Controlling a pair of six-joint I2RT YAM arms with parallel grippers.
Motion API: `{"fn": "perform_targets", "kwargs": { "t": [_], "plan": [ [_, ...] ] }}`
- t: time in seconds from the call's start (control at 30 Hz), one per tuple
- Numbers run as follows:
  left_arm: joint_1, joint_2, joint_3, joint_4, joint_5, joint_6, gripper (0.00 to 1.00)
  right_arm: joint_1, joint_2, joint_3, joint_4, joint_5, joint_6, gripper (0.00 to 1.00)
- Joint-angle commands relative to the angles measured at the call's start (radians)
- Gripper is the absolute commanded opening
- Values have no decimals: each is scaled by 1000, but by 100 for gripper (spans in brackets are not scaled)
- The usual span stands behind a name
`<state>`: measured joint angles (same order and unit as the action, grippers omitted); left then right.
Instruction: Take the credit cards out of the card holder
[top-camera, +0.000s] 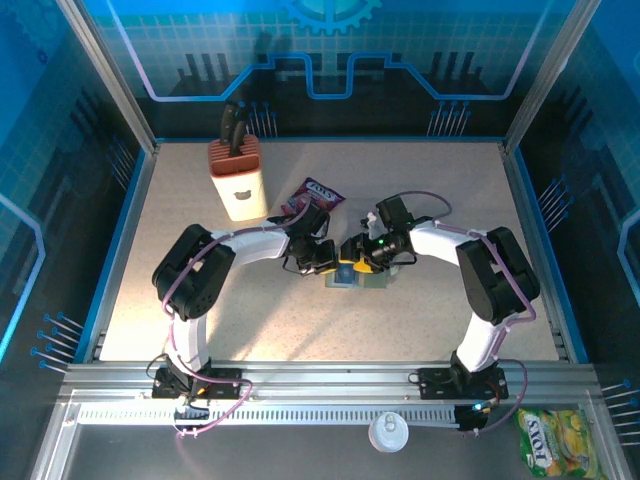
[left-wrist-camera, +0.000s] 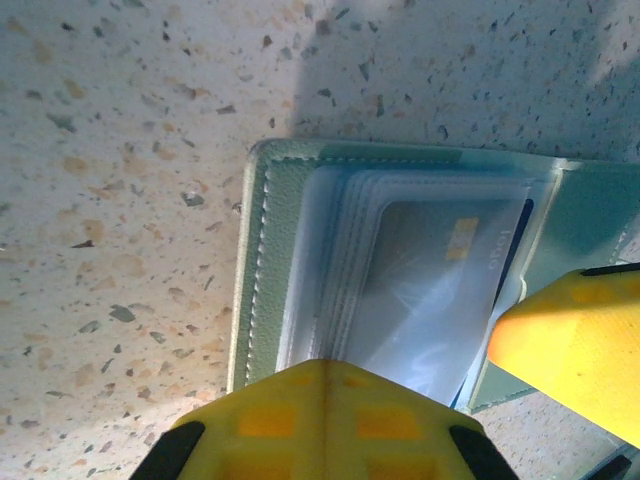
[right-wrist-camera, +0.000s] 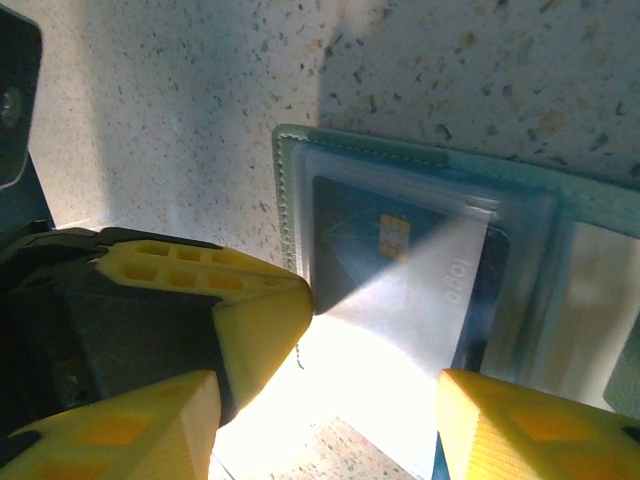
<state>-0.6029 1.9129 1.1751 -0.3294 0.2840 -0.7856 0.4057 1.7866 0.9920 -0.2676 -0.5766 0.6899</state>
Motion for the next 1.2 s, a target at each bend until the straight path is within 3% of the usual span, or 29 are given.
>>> {"fn": "perform_targets", "kwargs": {
  "t": [0.0,0.37,0.8,0.97,1.17],
  "plan": [
    [8,12,-20,-20,-6,3,1,12,27,10,-7,10,-19,59],
    [8,-9,-29,-6,-10,5,1,12,-36,21,-105,121,-76,58],
    [9,-65,42,-48,-14,27,2,3,-88,16,-122,107,-81,59],
    [6,-95,52,-98,-87,38,3,-2,-78,12,-116,106,-82,58],
    [-9,-42,89,-54,32,45,3,-10,-71,-4,-93,101,-77,54]
  ]
}}
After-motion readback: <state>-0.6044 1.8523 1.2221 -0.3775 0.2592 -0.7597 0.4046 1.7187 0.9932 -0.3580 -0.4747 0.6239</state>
